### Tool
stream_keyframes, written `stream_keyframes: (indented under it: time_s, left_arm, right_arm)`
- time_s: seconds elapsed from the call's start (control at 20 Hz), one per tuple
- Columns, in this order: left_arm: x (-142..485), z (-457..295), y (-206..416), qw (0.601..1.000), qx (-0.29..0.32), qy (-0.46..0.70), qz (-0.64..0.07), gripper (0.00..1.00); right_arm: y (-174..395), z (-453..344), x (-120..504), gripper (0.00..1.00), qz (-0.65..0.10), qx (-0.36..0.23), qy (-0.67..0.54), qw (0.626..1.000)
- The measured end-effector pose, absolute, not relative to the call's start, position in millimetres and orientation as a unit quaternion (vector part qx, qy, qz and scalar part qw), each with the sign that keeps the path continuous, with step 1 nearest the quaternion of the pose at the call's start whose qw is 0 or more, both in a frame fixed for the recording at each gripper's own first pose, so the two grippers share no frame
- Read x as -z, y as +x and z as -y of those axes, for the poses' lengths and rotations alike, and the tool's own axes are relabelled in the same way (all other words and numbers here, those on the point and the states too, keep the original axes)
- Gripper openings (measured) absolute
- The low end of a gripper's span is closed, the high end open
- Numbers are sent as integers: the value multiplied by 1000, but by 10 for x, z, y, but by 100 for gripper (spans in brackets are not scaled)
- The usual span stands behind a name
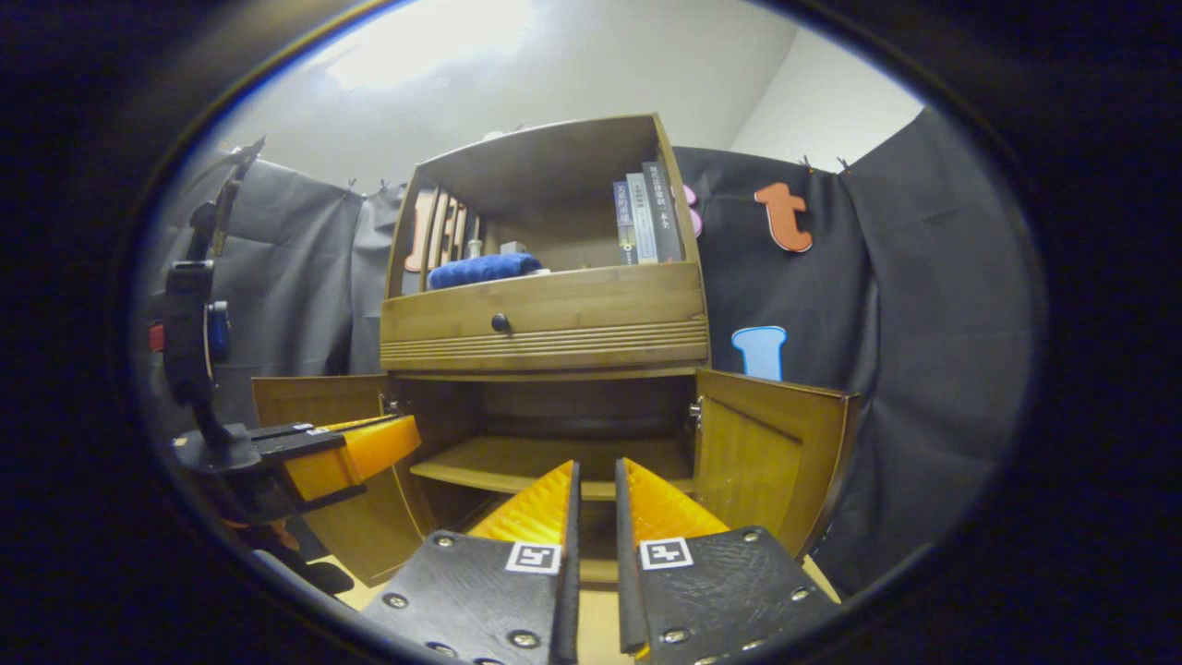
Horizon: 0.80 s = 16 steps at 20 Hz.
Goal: Open the right door of the double-door shoe cabinet with the right hand, and open the left door with the left hand.
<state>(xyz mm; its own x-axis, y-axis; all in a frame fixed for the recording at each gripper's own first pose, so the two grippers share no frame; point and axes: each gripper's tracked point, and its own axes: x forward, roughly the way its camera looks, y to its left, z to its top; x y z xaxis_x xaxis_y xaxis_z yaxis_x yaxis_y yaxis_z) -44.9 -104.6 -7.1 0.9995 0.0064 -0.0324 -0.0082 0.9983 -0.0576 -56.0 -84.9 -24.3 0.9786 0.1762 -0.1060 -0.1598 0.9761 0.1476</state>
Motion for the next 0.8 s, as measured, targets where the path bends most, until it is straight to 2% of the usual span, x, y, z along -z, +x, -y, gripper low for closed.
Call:
stream_keyframes:
  time_s: [0.05,0.3,0.35,0.4,0.45,0.5,0.65,0.7,0.8]
  left_arm:
    - [79,1059,-454,999,0,-30,-16,27]
    - [79,1001,-431,999,-12,-41,-10,96]
    - [82,988,-410,999,-13,-42,-8,92]
    - [89,973,-402,999,-15,-43,-9,92]
    - [100,952,-398,999,-17,-43,-10,92]
    - [105,940,-394,999,-18,-43,-11,92]
    - [102,953,-363,999,-15,-46,-10,92]
    - [98,972,-356,999,-12,-46,-9,96]
    - [103,1023,-338,999,-5,-44,-10,95]
  right_arm:
    - [-582,846,237,18,-58,-89,72,992]
    - [-538,740,248,100,-61,-97,77,990]
    - [-521,739,242,97,-59,-97,77,991]
    - [-545,747,234,100,-57,-95,76,991]
    - [-537,755,226,97,-56,-93,75,991]
    - [-529,756,223,100,-56,-92,74,991]
    - [-525,763,217,100,-56,-88,72,992]
    - [-522,765,208,100,-54,-87,71,992]
    - [-534,779,185,100,-50,-85,68,993]
